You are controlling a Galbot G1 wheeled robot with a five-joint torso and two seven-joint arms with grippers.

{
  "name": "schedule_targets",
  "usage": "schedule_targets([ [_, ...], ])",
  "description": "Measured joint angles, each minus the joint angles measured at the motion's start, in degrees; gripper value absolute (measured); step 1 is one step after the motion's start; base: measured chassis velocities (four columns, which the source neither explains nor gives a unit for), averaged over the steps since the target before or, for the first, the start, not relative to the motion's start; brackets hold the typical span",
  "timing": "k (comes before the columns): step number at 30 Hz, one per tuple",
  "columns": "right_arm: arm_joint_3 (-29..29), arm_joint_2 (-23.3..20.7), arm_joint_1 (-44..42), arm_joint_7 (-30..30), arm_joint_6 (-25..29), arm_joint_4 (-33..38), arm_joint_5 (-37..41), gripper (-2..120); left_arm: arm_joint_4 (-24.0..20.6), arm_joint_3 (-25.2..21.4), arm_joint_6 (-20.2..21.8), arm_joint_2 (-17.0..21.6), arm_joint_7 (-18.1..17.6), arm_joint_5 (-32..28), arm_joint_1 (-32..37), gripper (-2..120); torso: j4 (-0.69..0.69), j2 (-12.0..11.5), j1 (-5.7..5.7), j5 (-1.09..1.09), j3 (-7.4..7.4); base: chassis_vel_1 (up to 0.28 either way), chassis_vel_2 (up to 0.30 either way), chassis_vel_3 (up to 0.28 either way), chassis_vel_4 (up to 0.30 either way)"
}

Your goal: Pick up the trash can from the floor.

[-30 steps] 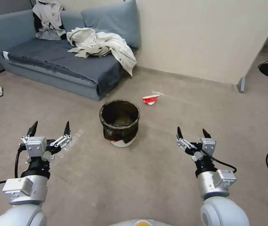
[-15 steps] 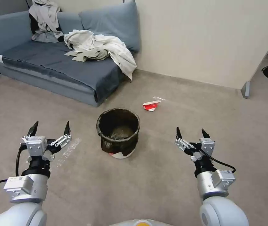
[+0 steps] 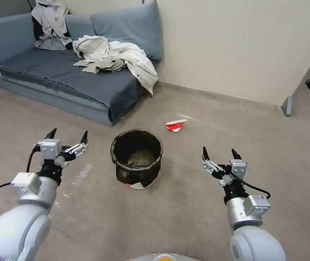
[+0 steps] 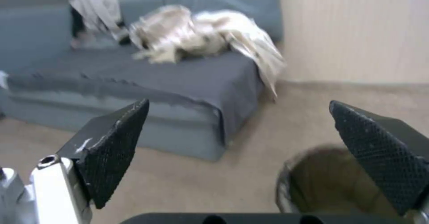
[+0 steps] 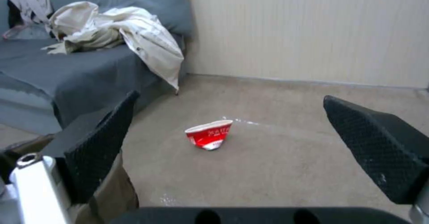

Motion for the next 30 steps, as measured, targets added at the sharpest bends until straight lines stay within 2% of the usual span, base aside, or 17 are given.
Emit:
schedule_targets([
  [3,-0.01,-0.22,0.94,0.03,-0.10,-1.21,0.24,100,2.57,4.23,2.54,1.69,-1.06,-2.12,-3.82,100,0.00,0.00,0.00,0.01,0.00,0.000,0.000,0.000,0.000],
  [4,-0.01,-0.22,0.94,0.03,-0.10,-1.21,0.24,100,2.57,4.23,2.54,1.69,-1.06,-2.12,-3.82,100,0.00,0.00,0.00,0.01,0.00,0.000,0.000,0.000,0.000],
  [8,0.00,-0.36,2.41,0.25,-0.19,-2.90,0.55,100,6.78,13.06,7.26,2.36,-5.20,-6.27,-12.94,100,-0.02,0.00,0.00,0.00,0.00,0.000,0.000,0.000,0.000],
  [9,0.00,-0.36,2.41,0.25,-0.19,-2.90,0.55,100,6.78,13.06,7.26,2.36,-5.20,-6.27,-12.94,100,-0.02,0.00,0.00,0.00,0.00,0.000,0.000,0.000,0.000],
  [12,0.06,-0.73,3.16,0.37,-0.23,-4.20,0.68,100,11.15,19.55,10.92,2.18,-9.06,-7.62,-19.36,100,-0.02,0.00,0.00,0.01,0.00,0.000,0.000,0.000,0.000],
  [14,0.08,-0.74,3.23,0.39,-0.23,-4.34,0.69,100,11.51,20.04,11.30,2.14,-9.47,-7.79,-19.82,100,-0.01,0.00,0.00,0.01,0.00,0.000,0.000,0.000,0.000],
  [17,0.20,-0.85,3.51,0.46,-0.20,-5.25,0.70,100,15.04,24.56,16.83,1.57,-14.72,-10.54,-25.38,100,-0.01,0.00,0.00,0.01,0.00,0.000,0.000,0.000,0.000],
  [18,0.20,-0.85,3.51,0.46,-0.20,-5.25,0.70,100,15.04,24.56,16.83,1.57,-14.72,-10.54,-25.38,100,-0.01,0.00,0.00,0.01,0.00,0.000,0.000,0.000,0.000],
  [22,0.36,-0.85,3.74,0.55,-0.11,-5.65,0.70,100,18.62,27.73,20.94,0.76,-19.06,-13.75,-30.50,100,0.00,0.00,0.00,0.01,0.00,0.000,0.000,0.000,0.000],
  [26,0.38,-0.64,3.97,0.58,-0.07,-5.99,0.69,100,20.53,28.74,23.42,0.01,-20.95,-16.01,-32.77,100,-0.01,0.00,0.00,0.01,0.00,0.000,0.000,0.000,0.000],
  [30,0.38,-0.58,4.50,0.58,0.16,-6.66,0.57,100,22.64,29.94,25.68,-0.99,-24.56,-21.34,-34.86,100,-0.01,0.00,0.00,0.01,0.00,0.000,0.000,0.000,0.000],
])
